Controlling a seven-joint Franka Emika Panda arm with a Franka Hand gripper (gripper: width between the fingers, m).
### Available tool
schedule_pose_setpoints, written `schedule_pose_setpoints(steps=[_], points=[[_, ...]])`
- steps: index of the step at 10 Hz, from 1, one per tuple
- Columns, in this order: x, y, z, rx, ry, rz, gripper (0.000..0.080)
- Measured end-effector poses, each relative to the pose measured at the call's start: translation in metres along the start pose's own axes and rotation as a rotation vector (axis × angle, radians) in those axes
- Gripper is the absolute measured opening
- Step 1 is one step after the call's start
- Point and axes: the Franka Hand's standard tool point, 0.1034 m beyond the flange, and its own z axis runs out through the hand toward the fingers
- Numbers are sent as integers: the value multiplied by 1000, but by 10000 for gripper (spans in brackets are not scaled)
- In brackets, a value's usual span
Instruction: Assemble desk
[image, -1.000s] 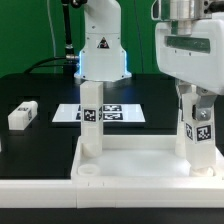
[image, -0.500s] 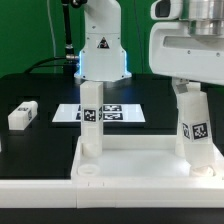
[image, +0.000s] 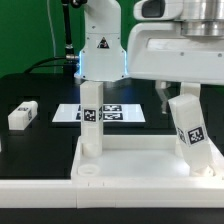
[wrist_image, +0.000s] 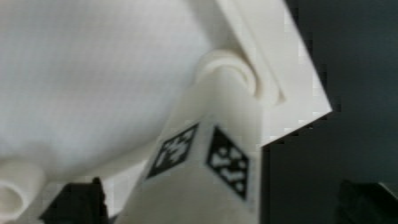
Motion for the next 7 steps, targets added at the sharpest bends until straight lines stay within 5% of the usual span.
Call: schedule_pose_setpoints(steps=[3,7], points=[[6,17,6,2,36,-254,649],[16,10,-2,-21,63,-560,649]])
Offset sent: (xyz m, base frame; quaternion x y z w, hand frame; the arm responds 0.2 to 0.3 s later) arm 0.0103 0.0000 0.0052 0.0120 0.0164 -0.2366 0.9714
